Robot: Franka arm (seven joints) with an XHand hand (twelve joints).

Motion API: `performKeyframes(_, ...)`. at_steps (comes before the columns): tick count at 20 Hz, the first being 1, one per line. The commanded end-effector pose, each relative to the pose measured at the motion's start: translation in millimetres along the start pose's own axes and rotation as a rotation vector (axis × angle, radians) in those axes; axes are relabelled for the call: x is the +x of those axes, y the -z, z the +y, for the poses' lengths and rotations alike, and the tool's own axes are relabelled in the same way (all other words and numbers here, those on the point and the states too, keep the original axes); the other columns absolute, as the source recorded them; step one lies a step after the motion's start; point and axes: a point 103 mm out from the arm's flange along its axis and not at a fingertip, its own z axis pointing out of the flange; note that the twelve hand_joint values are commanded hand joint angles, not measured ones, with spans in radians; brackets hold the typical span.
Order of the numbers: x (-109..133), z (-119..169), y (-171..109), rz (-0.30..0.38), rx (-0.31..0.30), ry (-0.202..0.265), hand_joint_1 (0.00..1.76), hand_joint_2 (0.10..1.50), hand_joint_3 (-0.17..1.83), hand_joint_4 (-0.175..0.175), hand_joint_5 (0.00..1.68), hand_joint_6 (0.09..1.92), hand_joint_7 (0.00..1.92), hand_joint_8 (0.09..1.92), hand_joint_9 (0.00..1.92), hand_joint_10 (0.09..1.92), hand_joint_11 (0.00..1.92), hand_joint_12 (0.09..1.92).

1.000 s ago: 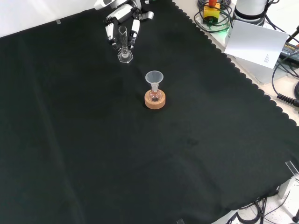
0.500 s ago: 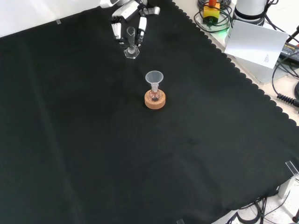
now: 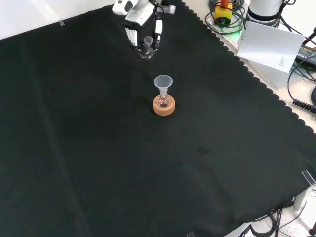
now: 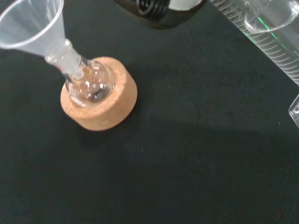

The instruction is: Pour the water from the graduated cylinder into the round-bottom flask.

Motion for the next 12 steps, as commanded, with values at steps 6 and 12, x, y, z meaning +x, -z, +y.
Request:
performKeyframes(6, 17, 3, -9, -0.136, 0.142, -0.007, 1.41, 0.99, 0.00, -0.175, 1.20, 0.63, 1.15, 0.76, 1.38, 0.34, 1.22, 0.76)
performKeyframes(12, 24, 3, -7, -0.198, 0.183, -0.018, 1.41, 0.99, 0.00, -0.175, 1.20, 0.62, 1.15, 0.76, 1.38, 0.34, 1.22, 0.76)
